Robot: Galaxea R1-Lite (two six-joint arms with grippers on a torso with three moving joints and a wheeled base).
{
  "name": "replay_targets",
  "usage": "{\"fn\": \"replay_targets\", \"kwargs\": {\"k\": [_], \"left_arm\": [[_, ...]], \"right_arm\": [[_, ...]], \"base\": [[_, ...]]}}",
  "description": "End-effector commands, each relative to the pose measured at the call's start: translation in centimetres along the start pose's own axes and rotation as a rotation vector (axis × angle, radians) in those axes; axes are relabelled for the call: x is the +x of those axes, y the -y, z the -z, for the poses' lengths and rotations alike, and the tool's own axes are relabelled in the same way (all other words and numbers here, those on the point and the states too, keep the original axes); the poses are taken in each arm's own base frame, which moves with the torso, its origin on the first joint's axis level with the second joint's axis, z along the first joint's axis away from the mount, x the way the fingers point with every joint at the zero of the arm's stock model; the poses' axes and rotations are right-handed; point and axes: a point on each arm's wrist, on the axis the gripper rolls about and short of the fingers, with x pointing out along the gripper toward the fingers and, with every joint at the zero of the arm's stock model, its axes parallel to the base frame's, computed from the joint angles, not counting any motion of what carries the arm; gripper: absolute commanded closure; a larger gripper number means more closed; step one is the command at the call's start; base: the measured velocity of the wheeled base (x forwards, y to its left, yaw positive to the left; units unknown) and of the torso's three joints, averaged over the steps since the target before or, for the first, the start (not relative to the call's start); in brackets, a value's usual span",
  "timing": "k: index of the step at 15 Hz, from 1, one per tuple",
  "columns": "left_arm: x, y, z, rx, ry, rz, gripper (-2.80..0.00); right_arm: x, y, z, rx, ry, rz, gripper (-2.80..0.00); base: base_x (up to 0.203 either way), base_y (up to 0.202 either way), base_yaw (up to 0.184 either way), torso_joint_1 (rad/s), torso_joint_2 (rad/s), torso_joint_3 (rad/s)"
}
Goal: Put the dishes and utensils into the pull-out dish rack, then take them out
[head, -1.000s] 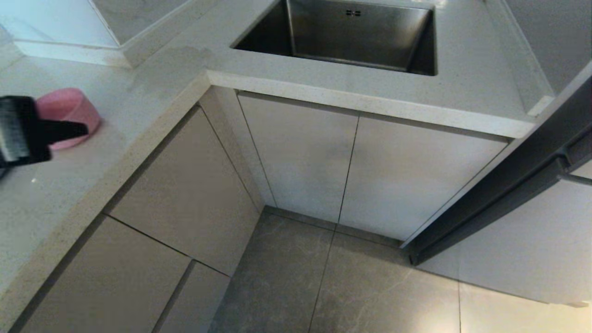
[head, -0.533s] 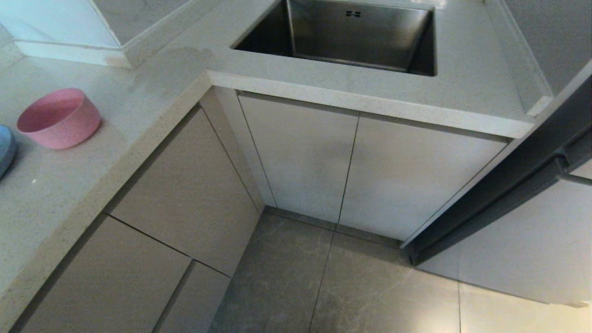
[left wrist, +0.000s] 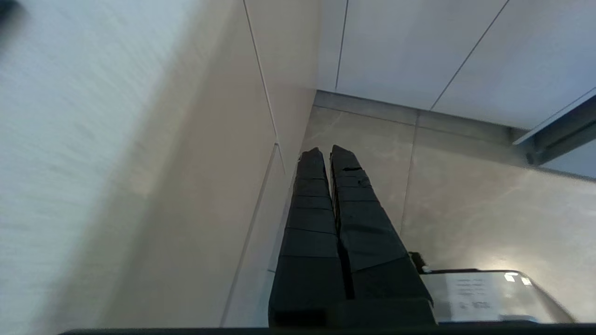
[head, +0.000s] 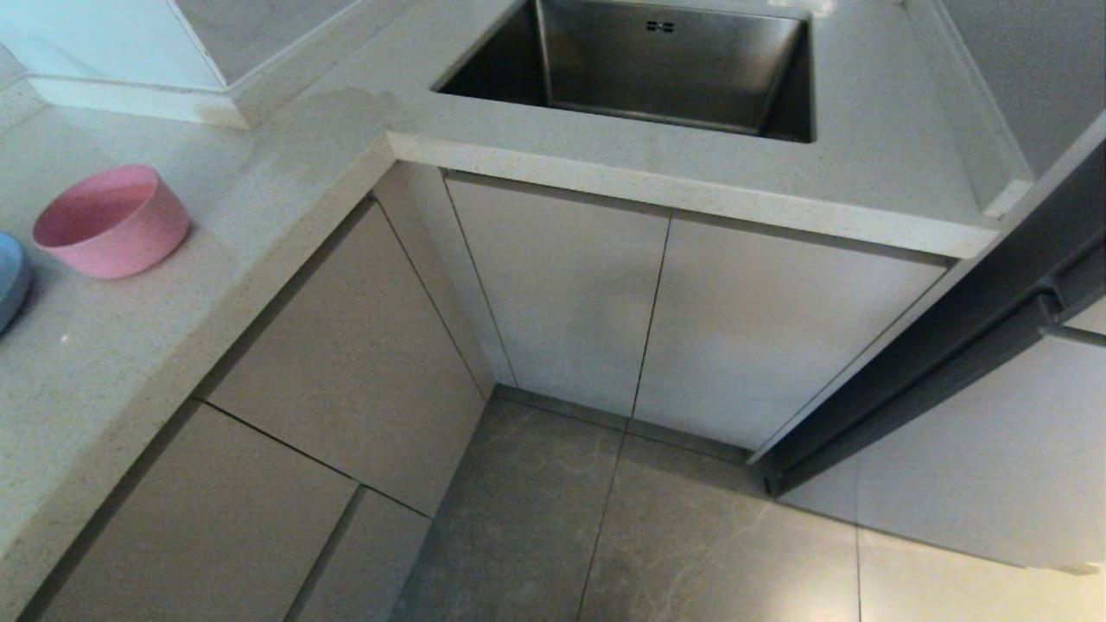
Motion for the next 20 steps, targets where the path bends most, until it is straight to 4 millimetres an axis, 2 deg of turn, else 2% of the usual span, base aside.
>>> {"fn": "replay_targets", "kwargs": {"k": [1,2,4,20], "left_arm": [[1.8,0.2,3.6,0.023,0.014,-0.006,-2.8],[2.5,0.3,4.5,0.035,0.051,-0.002,-2.8],[2.8,0.4,4.8,0.057,0.092,0.028,-2.8],[2.8,0.4,4.9,-0.007,0.096,0.02,-2.8]], "right_arm": [[0.0,0.0,0.0,0.0,0.001,0.0,0.0],[0.0,0.0,0.0,0.0,0.001,0.0,0.0],[0.0,0.0,0.0,0.0,0.001,0.0,0.0],[0.0,0.0,0.0,0.0,0.001,0.0,0.0]], "base": [[0.0,0.0,0.0,0.0,0.0,0.0],[0.0,0.0,0.0,0.0,0.0,0.0],[0.0,0.0,0.0,0.0,0.0,0.0],[0.0,0.0,0.0,0.0,0.0,0.0]]}}
